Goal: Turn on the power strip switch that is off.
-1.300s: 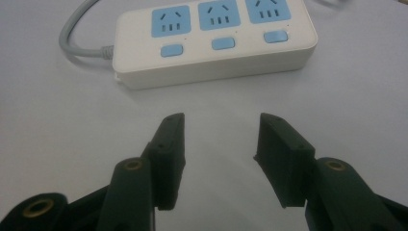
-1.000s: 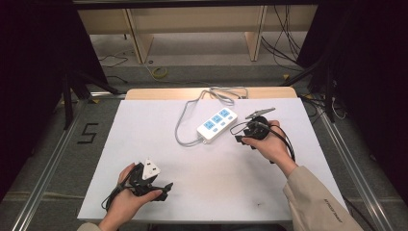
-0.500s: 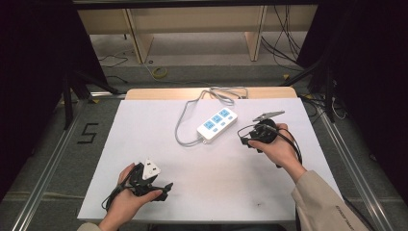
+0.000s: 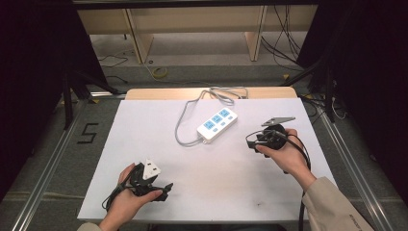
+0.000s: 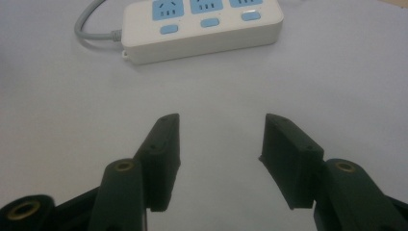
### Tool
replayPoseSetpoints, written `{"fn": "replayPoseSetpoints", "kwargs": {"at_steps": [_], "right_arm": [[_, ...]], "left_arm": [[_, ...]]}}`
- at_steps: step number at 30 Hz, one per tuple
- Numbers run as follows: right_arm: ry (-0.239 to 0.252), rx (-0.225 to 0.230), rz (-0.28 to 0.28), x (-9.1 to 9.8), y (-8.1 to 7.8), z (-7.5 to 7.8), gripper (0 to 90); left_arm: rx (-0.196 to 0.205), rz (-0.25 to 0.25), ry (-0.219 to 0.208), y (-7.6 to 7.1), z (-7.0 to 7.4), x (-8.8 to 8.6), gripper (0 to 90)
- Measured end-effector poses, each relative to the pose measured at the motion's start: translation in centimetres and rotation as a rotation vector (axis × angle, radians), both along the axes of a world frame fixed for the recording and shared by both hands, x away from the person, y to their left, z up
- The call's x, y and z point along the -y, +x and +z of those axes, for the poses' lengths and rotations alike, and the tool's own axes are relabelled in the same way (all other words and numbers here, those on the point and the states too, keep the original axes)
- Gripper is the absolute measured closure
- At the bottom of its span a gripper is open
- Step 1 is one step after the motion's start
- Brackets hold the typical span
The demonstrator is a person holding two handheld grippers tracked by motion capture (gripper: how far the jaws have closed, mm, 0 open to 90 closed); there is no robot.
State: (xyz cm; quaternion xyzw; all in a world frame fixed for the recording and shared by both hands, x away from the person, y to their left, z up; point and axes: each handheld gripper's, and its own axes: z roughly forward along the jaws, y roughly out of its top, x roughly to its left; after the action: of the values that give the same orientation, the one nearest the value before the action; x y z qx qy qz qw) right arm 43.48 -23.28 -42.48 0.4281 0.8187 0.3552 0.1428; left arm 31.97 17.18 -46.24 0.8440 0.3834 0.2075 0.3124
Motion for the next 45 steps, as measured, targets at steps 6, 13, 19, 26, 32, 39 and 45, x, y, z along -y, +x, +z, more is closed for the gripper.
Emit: {"fn": "replayPoseSetpoints", "kwargs": {"at_steps": [6, 13, 19, 26, 32, 39, 45], "right_arm": [[0.002, -0.004, 0.000, 0.6, -1.0, -0.3, 46.3], [0.009, -0.012, -0.006, 1.5, -2.2, -0.9, 45.5], [-0.008, -0.015, -0.007, 2.2, -3.2, -1.5, 43.1], [-0.023, -0.010, 0.000, 2.8, -4.2, -1.6, 40.2], [-0.015, -0.013, 0.001, 3.2, -4.9, -1.8, 36.8], [-0.026, -0.010, 0.015, 3.9, -5.9, -1.8, 33.9], [-0.013, -0.015, 0.012, 4.6, -6.9, -2.1, 32.1]], "left_arm": [[-0.001, 0.001, 0.000, 0.0, 0.0, 0.0, 13.9], [0.002, 0.001, -0.002, 0.0, 0.0, 0.0, 13.9], [0.004, 0.001, -0.002, 0.0, 0.0, 0.0, 13.9], [0.003, 0.002, -0.002, 0.0, 0.0, 0.0, 13.9], [0.004, 0.002, 0.000, 0.0, 0.0, -0.1, 13.9], [0.004, -0.002, 0.002, 0.0, 0.1, -0.1, 13.8], [0.004, 0.002, -0.004, -0.1, 0.1, 0.0, 13.8]]}}
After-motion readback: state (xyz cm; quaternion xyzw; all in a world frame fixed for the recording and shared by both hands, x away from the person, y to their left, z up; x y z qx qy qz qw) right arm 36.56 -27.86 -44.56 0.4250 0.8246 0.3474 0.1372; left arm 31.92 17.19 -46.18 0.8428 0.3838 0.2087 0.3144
